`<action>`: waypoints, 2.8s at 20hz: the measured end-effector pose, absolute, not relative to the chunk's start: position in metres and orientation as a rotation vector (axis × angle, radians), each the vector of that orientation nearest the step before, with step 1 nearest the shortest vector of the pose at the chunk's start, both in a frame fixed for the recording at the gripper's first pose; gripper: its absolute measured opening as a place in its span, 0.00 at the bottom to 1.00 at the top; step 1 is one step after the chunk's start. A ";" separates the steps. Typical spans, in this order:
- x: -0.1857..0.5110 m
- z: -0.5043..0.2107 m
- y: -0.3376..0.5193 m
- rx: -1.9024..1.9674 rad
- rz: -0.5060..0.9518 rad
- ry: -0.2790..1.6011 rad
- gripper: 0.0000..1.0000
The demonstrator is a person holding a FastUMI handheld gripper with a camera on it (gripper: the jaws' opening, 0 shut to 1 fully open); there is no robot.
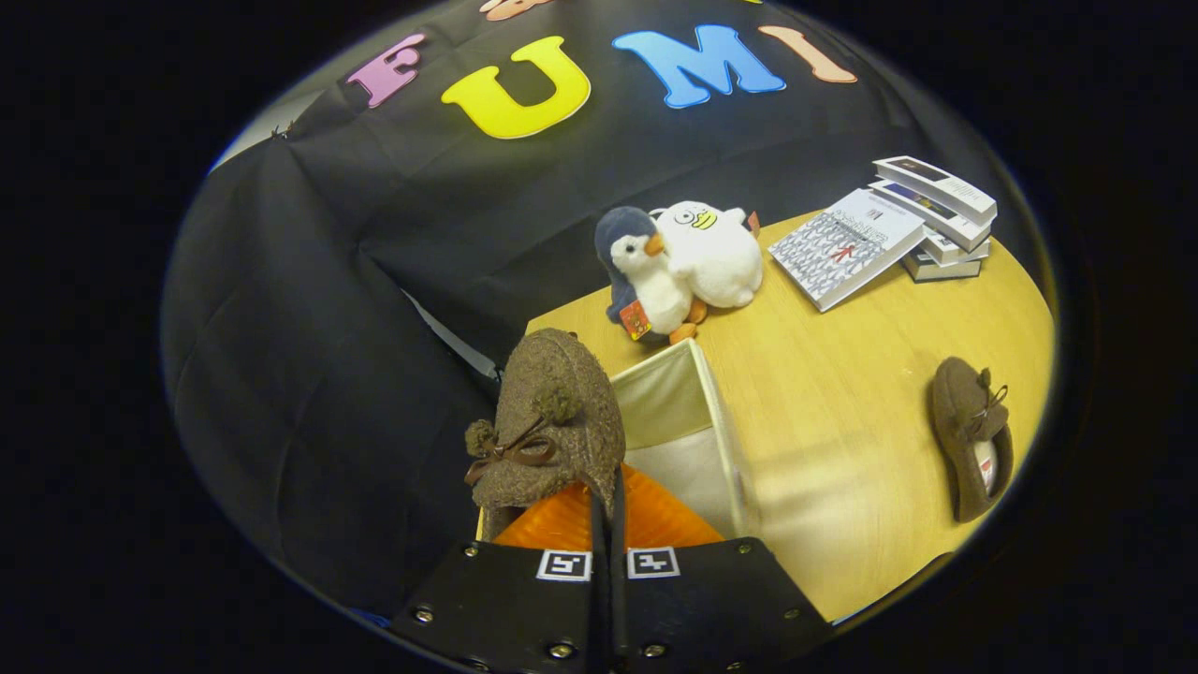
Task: Open the storage box then place both shoes into the box .Put the left shoe in first, then the right shoe, with the right side of both shoes facing outward in a uniform manner.
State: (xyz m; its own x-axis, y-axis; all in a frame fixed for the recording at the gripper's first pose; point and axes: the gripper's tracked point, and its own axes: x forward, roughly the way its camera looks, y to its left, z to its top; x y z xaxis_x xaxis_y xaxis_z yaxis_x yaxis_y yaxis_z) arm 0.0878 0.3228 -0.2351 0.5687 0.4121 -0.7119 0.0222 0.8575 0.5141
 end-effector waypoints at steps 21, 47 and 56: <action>0.052 -0.300 0.379 0.408 0.372 1.130 0.58; 0.079 -0.222 0.065 0.162 0.208 0.775 0.98; 0.051 -0.271 -0.019 0.083 0.139 0.862 0.98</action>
State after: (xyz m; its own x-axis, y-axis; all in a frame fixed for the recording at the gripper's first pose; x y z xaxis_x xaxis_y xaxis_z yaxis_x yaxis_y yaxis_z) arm 0.0512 -0.0188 -0.2709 0.6430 0.1553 -0.7500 -0.0882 0.9877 0.1290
